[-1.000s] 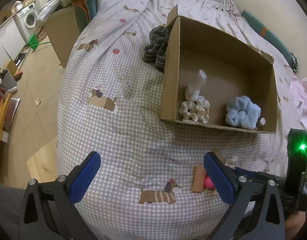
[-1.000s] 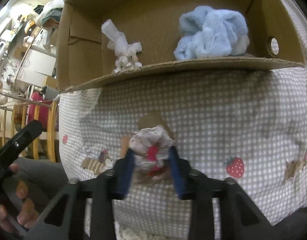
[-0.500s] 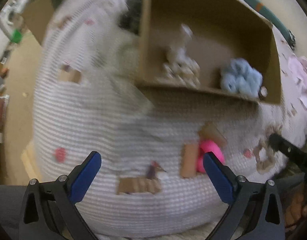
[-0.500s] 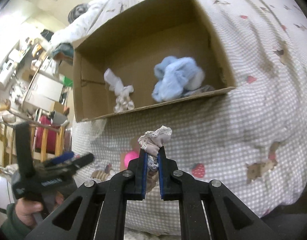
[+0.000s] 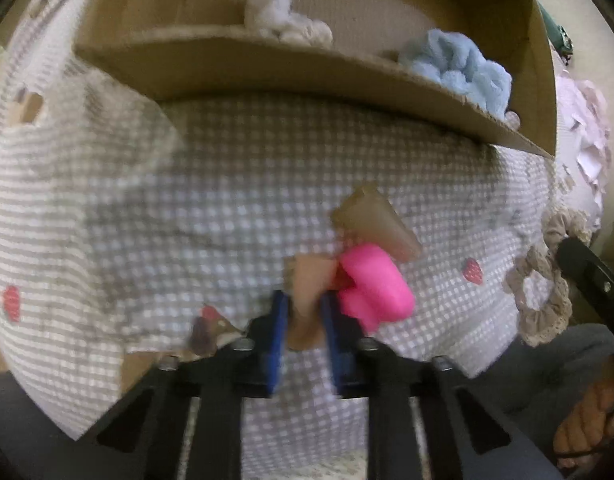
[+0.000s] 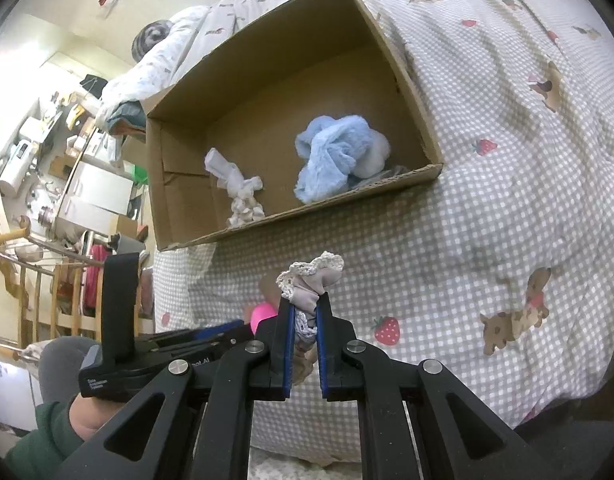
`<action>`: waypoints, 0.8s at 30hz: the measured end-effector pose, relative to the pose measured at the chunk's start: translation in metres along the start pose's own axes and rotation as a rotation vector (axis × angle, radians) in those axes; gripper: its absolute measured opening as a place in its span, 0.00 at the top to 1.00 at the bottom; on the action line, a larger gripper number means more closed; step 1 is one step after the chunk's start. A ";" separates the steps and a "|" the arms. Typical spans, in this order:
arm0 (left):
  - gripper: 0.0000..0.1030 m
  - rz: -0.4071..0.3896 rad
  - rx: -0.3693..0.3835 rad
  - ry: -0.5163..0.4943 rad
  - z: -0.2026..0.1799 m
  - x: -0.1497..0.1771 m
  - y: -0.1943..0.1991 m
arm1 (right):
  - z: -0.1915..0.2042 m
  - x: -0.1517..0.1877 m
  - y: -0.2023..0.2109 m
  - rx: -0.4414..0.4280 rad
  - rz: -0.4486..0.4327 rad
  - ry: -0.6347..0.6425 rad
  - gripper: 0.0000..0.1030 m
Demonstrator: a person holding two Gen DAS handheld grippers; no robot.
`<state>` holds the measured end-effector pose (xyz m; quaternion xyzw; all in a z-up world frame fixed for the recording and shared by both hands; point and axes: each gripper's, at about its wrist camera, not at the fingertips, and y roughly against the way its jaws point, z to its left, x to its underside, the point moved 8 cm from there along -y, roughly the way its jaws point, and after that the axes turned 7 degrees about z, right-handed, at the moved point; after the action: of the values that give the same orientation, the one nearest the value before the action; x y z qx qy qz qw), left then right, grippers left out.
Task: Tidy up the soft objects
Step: 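Grasp the pink lace scrunchie with the right tool while the left tool grasps the tan foam piece, then carry both items over the box and open both tools to drop them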
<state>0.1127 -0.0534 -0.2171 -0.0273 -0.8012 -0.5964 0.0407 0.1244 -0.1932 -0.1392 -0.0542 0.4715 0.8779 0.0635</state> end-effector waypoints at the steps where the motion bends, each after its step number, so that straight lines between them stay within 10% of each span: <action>1: 0.93 -0.006 -0.004 0.000 0.001 0.000 0.000 | 0.000 0.000 -0.001 -0.001 0.000 0.001 0.89; 24: 0.95 -0.314 -0.072 0.088 0.062 0.025 0.117 | 0.021 -0.001 -0.007 0.023 -0.026 0.056 0.89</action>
<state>0.0968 0.0391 -0.1203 0.1230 -0.7712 -0.6243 -0.0193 0.1263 -0.1719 -0.1337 -0.0844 0.4826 0.8695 0.0624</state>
